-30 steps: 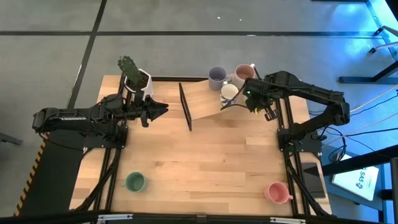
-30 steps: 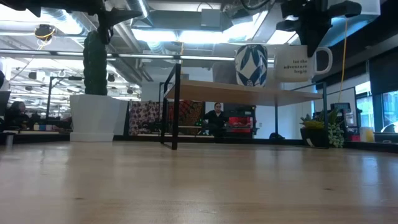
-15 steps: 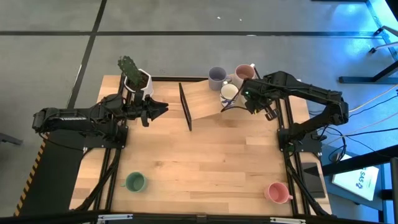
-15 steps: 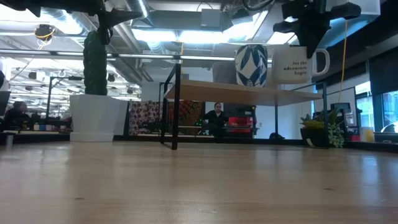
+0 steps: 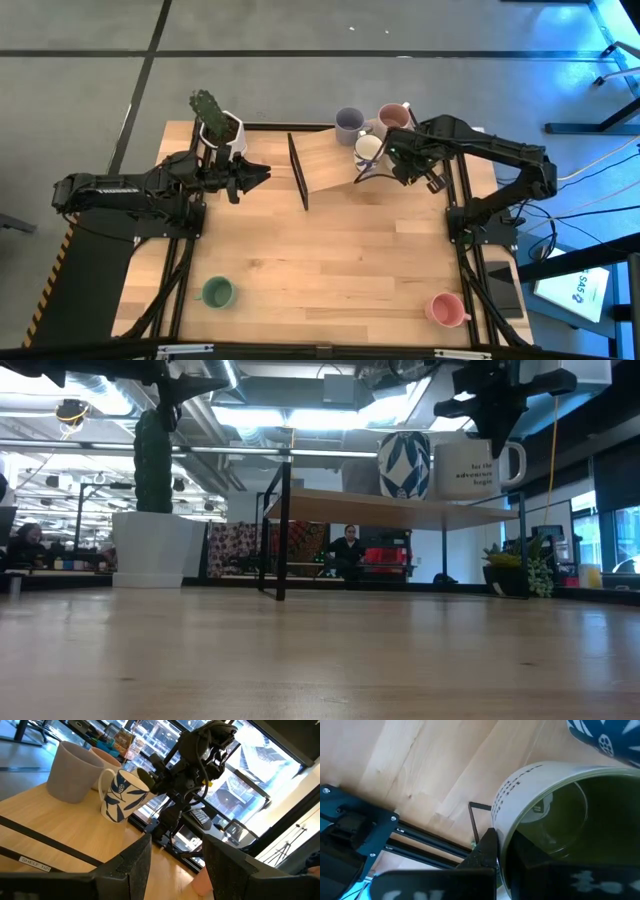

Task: Place coffee mugs
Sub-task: Put the white-green mug on the shelf

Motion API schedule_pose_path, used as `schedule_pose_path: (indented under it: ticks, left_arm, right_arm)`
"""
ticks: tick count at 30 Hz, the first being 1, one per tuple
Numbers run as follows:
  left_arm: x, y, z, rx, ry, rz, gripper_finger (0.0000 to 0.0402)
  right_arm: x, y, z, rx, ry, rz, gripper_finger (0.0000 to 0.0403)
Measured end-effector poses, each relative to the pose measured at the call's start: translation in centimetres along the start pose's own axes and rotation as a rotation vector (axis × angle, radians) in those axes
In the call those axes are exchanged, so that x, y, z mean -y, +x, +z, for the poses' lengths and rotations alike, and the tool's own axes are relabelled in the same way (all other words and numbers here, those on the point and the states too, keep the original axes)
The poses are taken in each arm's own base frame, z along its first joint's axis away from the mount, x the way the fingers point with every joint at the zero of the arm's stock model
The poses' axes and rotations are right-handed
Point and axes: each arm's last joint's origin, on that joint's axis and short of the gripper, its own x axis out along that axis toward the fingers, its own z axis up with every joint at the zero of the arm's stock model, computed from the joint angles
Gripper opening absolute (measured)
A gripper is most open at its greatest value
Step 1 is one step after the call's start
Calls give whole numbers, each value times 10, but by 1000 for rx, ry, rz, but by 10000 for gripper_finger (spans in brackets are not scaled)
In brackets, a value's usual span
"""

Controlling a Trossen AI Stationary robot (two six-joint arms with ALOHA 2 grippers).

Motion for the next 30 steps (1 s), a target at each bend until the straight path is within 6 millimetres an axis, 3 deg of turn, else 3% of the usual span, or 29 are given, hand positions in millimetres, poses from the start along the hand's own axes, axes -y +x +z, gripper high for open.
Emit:
schedule_pose_path:
  ticks: [13, 20, 30]
  left_arm:
    - [0, 0, 0, 3, -6, 4, 170]
    - [0, 0, 0, 3, -9, 3, 170]
    - [0, 0, 0, 3, -9, 3, 170]
  right_arm:
    - [5, 4, -3, -18, -1, 9, 0]
    - [12, 7, -14, -11, 119, 32, 0]
    - [11, 7, -13, 32, 318, 70, 0]
